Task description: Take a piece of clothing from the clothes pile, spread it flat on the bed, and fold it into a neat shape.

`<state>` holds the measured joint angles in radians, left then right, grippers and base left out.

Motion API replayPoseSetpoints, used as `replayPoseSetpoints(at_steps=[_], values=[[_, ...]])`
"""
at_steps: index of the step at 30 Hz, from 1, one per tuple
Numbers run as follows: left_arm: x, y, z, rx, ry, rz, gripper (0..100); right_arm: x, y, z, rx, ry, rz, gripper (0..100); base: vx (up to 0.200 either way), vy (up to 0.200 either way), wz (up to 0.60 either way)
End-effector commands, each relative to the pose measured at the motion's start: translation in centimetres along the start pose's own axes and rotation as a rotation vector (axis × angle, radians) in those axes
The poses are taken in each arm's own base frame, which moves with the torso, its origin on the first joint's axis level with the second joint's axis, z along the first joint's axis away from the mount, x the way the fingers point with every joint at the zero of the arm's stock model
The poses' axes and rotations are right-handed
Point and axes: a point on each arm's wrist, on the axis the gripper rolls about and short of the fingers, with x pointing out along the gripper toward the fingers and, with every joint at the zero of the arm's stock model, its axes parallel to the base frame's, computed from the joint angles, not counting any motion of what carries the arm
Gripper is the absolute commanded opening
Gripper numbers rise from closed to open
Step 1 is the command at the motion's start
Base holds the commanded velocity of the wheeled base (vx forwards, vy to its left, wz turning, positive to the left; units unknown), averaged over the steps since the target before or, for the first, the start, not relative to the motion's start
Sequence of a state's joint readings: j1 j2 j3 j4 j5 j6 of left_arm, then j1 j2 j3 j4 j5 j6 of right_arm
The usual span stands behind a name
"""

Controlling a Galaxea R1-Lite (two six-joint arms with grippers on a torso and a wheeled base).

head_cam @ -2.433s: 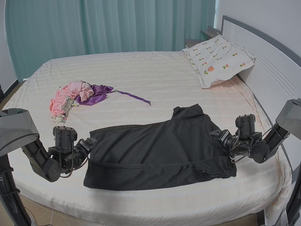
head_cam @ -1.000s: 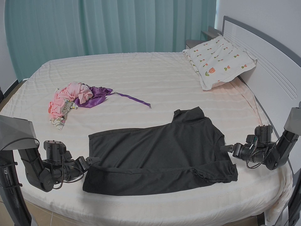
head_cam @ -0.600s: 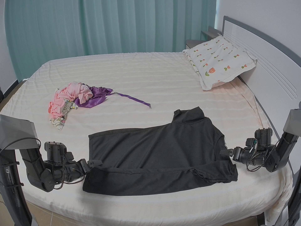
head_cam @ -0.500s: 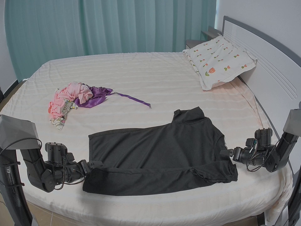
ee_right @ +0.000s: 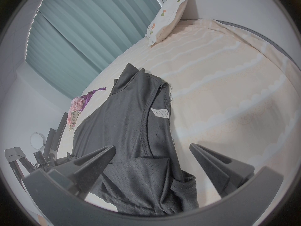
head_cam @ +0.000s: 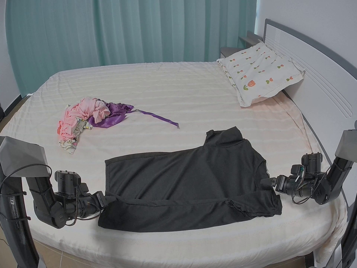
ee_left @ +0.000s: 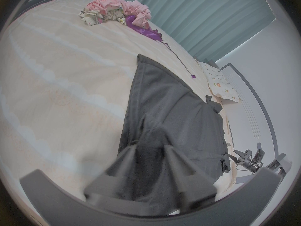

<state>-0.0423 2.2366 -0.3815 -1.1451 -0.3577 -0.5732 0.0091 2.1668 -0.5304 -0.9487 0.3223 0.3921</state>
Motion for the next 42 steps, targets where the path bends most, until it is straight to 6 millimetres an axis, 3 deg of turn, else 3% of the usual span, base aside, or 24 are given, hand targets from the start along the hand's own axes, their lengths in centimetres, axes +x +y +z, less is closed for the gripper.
replayPoseSetpoints(at_steps=[1, 9, 25, 42], values=[[-0.3, 0.4, -0.3, -0.013, 0.007, 0.017, 0, 0.1, -0.2, 0.0, 0.002, 0.001, -0.005, 100, 0.0, 0.0, 0.0], [-1.8, 0.7, -0.8, -0.022, -0.009, 0.022, 0, 0.3, -0.6, -0.2, -0.027, 0.015, 0.004, 100, 0.0, 0.0, 0.0], [-1.7, 0.8, -1.1, -0.027, -0.007, 0.021, 0, -0.8, -1.1, -0.8, -0.106, -0.06, 0.158, 100, 0.0, 0.0, 0.0], [-1.7, 0.7, -0.9, -0.026, -0.011, 0.018, 0, 1.7, -1.5, -2.5, -0.107, 0.006, 0.156, 100, 0.0, 0.0, 0.0]])
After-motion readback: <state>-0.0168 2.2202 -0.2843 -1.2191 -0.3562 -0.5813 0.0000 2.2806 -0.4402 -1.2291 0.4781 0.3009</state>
